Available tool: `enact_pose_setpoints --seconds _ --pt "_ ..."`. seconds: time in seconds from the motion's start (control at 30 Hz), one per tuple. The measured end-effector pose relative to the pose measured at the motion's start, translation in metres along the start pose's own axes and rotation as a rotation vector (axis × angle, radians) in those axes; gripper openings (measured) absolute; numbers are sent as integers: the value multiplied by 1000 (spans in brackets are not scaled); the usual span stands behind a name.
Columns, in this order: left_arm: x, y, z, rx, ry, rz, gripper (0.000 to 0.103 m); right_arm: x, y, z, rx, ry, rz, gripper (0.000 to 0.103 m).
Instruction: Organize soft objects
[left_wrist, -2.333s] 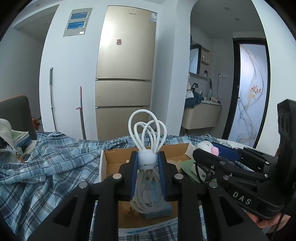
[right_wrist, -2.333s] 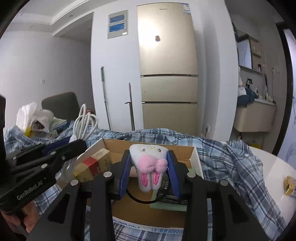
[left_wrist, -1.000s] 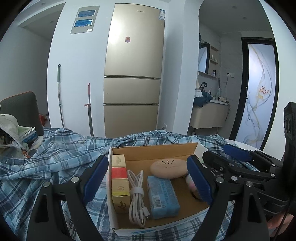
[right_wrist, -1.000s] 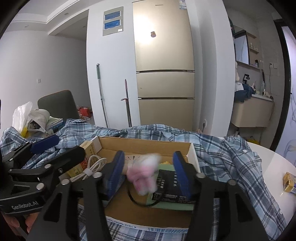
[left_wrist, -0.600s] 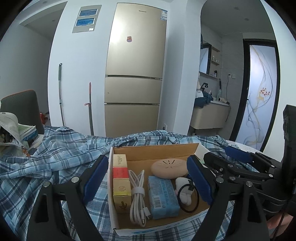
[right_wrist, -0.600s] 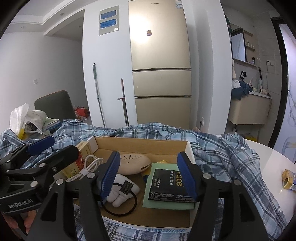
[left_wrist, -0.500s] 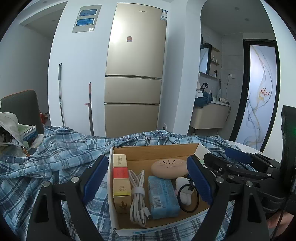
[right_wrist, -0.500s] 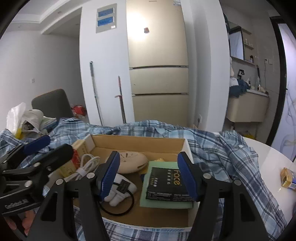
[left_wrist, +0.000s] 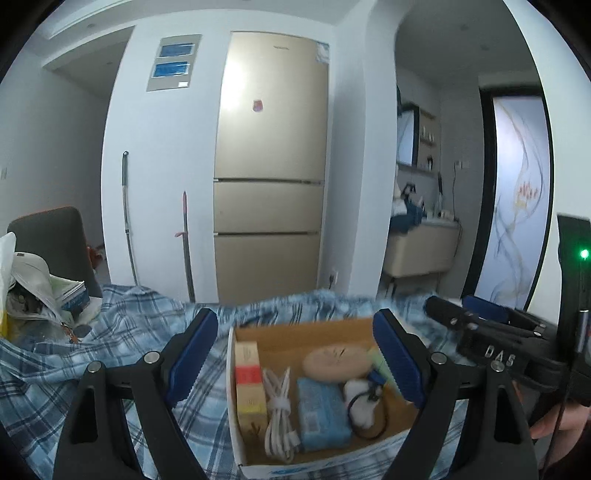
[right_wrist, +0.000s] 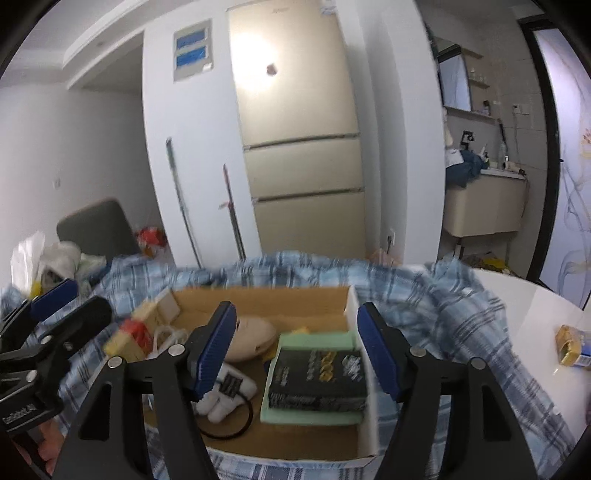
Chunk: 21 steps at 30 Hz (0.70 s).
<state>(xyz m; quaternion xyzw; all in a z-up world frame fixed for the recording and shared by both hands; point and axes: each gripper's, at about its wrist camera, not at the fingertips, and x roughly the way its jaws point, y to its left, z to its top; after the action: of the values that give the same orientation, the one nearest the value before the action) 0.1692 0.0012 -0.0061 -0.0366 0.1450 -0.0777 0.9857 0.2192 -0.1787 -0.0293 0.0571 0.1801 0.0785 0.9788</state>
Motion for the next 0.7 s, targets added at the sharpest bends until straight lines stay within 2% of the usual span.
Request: enact_pose_setpoints --seconds 0.07,0.17,0.3,0.43,0.53,0.63,0.67,0.7 --pt "-14 0 16 -4 -23 32 88 -11 -7 15 41 -28 -15 67" --pt "-43 -10 33 72 -105 80 88 -37 -18 38 55 -79 -30 67" --pt "-89 -13 47 83 -172 69 88 -87 -21 61 52 -142 27 67" --pt "-134 -22 48 124 -230 70 88 -135 -11 68 23 -169 28 69" --pt "-160 -25 44 116 -237 59 88 -166 -4 58 -4 -218 88 69" --pt "-188 -27 32 95 -248 56 88 -192 7 41 -49 -258 120 80" --pt "-194 -27 28 88 -254 59 89 -200 10 36 -57 -274 125 88" --pt "-202 -27 23 73 -257 63 96 -209 13 30 -61 -298 129 99"
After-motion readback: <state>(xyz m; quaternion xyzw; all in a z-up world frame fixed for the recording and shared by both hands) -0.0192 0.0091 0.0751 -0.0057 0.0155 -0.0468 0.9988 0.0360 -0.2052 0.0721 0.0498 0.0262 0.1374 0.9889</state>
